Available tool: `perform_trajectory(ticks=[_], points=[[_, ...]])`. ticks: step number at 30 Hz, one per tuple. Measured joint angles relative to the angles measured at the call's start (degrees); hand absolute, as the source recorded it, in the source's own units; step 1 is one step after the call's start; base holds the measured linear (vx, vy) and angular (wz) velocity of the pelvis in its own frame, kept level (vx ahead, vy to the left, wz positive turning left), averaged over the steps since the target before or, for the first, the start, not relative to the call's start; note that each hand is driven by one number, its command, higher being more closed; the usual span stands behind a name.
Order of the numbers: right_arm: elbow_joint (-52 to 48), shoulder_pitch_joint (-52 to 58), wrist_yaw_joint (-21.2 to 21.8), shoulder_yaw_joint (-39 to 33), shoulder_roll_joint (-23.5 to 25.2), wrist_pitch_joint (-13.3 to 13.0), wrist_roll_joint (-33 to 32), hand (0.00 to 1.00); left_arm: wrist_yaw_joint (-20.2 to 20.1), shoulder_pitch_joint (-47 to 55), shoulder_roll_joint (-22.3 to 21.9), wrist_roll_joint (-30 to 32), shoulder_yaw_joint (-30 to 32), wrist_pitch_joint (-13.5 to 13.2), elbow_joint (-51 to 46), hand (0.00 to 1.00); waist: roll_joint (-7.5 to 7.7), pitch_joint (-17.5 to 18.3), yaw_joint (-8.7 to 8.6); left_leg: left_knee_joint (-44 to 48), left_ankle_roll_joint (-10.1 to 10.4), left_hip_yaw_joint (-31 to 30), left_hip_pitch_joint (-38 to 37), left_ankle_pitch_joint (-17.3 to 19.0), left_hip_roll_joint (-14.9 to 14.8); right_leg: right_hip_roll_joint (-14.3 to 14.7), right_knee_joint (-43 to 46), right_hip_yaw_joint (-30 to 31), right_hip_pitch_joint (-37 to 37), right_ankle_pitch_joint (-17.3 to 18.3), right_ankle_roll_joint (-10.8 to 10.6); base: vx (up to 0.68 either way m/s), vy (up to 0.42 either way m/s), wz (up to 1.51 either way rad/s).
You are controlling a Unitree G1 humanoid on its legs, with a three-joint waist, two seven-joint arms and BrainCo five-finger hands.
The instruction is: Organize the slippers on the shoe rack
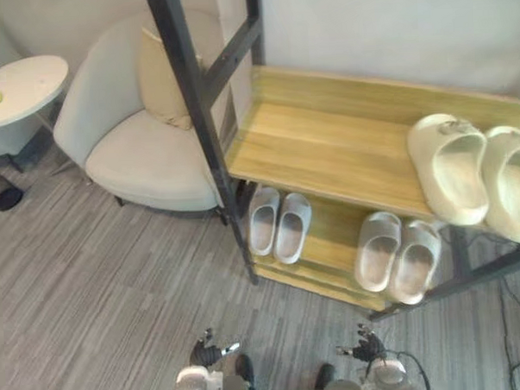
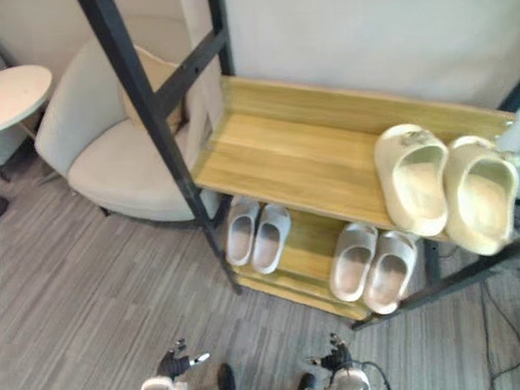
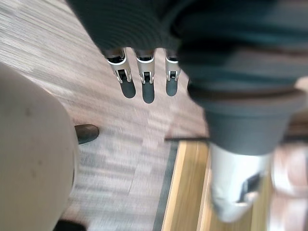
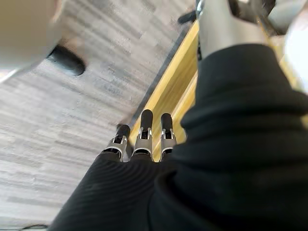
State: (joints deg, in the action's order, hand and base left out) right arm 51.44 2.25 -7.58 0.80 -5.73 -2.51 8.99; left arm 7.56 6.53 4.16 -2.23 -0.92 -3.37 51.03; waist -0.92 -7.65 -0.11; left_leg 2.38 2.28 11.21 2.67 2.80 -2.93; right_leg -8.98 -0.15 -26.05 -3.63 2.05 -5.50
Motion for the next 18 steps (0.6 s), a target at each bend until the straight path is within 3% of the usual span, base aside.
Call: perform_trajectory(ticks=[1, 2, 3, 4, 5, 6, 7, 8, 9, 10, 12, 13, 15, 18], points=[[0.03, -0.05, 0.03, -0.02, 0.25, 0.0, 0.0, 0.0, 0.0, 0.19, 0.27, -0.01, -0.03, 0.04, 0.5, 0.0, 0.11, -0.06, 0.04, -0.18, -0.06, 0.08, -0.26, 0.09, 0.48, -0.26, 0.31, 0.0, -0.07, 0.5, -0.25, 0.19, 0.077, 0.03], [0.27, -0.63, 0.11, -0.11, 0.74, 0.02, 0.03, 0.0, -0.02, 0.18, 0.5, -0.05, -0.04, 0.07, 0.7, 0.0, 0.5, -0.35, 0.05, 0.98, -0.59, 0.13, -0.56, 1.94, 1.02, -2.04, 4.29, -0.08, 0.68, 3.22, -1.07, 0.19, 0.075, 0.1], [1.03, -1.2, 0.27, 0.01, 1.01, 0.05, 0.04, 0.0, -0.01, 0.0, 0.68, 0.01, -0.08, 0.05, 0.68, 0.0, 1.1, -0.58, 0.06, 2.64, -0.91, -0.48, -0.94, 4.14, 1.55, -4.82, 12.74, 0.05, 2.19, 7.04, -2.78, 0.18, 0.073, 0.12], [1.37, -1.12, 0.35, 0.02, 1.03, 0.15, 0.05, 0.0, 0.01, -0.07, 0.67, 0.02, -0.21, 0.09, 0.85, 0.0, 1.16, -0.6, 0.02, 3.27, -0.87, -0.93, -1.24, 4.98, 1.81, -5.9, 16.45, 0.59, 3.12, 7.89, -3.21, 0.17, 0.069, 0.29], [1.48, -0.69, 0.48, 0.04, 1.02, 0.49, 0.09, 0.0, 0.02, -0.04, 0.61, 0.02, -0.66, -0.03, 1.07, 0.0, 0.98, -0.49, -0.03, 4.95, -1.32, -2.64, -1.82, 6.28, 2.25, -8.57, 29.22, 3.93, 7.43, 7.87, -3.35, 0.16, 0.084, 0.49], [1.15, -0.54, 0.73, -0.04, 1.42, 0.69, -0.02, 0.0, 0.0, -0.32, 0.82, 0.03, -1.11, -0.05, 1.14, 0.0, 0.78, -0.39, -0.51, 6.0, -1.41, -4.18, -2.36, 6.52, 2.83, -9.66, 37.01, 7.3, 10.47, 6.71, -1.94, 0.27, 0.084, 0.97], [1.13, -1.21, 0.73, 0.06, 1.5, 0.85, 0.1, 0.0, 0.05, -0.85, 1.17, 0.03, -2.0, 0.06, 1.44, 0.0, 1.02, -0.79, -1.35, 7.33, -1.77, -7.04, -2.99, 7.12, 2.87, -8.74, 44.32, 13.66, 14.54, 8.35, -1.45, 0.23, 0.005, 0.97], [1.08, -1.24, 0.89, 0.15, 1.49, 0.81, 0.11, 0.0, 0.05, -1.05, 1.39, 0.03, -2.35, 0.12, 1.45, 0.0, 1.17, -0.67, -1.58, 7.74, -1.77, -8.02, -2.77, 7.33, 2.7, -7.63, 44.33, 14.83, 14.82, 9.72, -1.56, 0.28, -0.077, 1.47], [1.17, -1.07, 0.95, 0.21, 1.38, 0.79, 0.1, 0.0, 0.07, -1.97, 1.47, 0.14, -2.4, 0.01, 1.44, 0.0, 1.31, -0.73, -1.85, 7.81, -1.67, -11.93, -2.74, 7.28, 2.04, -3.65, 41.61, 19.47, 15.81, 12.56, -0.28, 0.26, -0.173, 1.51], [1.26, -1.05, 0.93, 0.2, 1.25, 0.81, 0.06, 0.0, 0.08, -2.1, 1.27, 0.39, -2.35, 0.01, 1.47, 0.0, 1.35, -0.76, -1.71, 7.87, -1.41, -14.45, -2.87, 7.17, 1.77, -0.21, 36.14, 24.07, 16.14, 12.83, -0.69, 0.25, -0.186, 1.67], [1.22, -1.1, 0.92, 0.26, 1.32, 0.8, 0.05, 0.0, 0.1, -1.95, 1.16, 0.49, -2.38, 0.01, 1.48, 0.0, 1.78, -0.61, -1.71, 7.88, -0.31, -16.22, -3.27, 7.51, 2.12, 1.87, 27.36, 27.4, 15.82, 10.87, -0.47, 0.17, -0.167, 0.91], [1.28, -0.92, 0.94, 0.59, 1.5, 0.81, 0.04, 0.0, 0.03, -1.69, 1.45, 0.71, -2.22, -0.01, 1.47, 0.0, 3.18, -0.34, -1.5, 8.14, 0.75, -17.08, -3.34, 8.16, 3.1, 1.47, 21.72, 27.64, 15.13, 7.57, 0.16, 0.2, -0.216, 0.65], [1.82, -1.41, 0.9, 1.43, 0.45, 0.86, 0.04, 0.0, 1.27, -2.55, -1.16, 1.08, -0.18, 0.03, 2.45, 0.0, -0.57, -0.16, -0.08, 8.77, 1.63, -18.21, -2.16, 8.8, -0.09, 3.26, 17.45, 23.59, 12.23, 6.92, 1.53, 0.25, -0.206, 0.57], [1.83, -1.11, 0.92, 1.73, 0.69, 0.87, 0.0, 0.0, 1.24, -2.38, -2.11, 1.07, -0.16, 0.1, 2.72, 0.0, -1.51, 0.03, 0.01, 8.15, 2.56, -18.2, -2.87, 8.27, -1.79, 4.77, 13.38, 21.46, 8.9, 5.83, 2.15, 0.16, -0.103, 0.29]])
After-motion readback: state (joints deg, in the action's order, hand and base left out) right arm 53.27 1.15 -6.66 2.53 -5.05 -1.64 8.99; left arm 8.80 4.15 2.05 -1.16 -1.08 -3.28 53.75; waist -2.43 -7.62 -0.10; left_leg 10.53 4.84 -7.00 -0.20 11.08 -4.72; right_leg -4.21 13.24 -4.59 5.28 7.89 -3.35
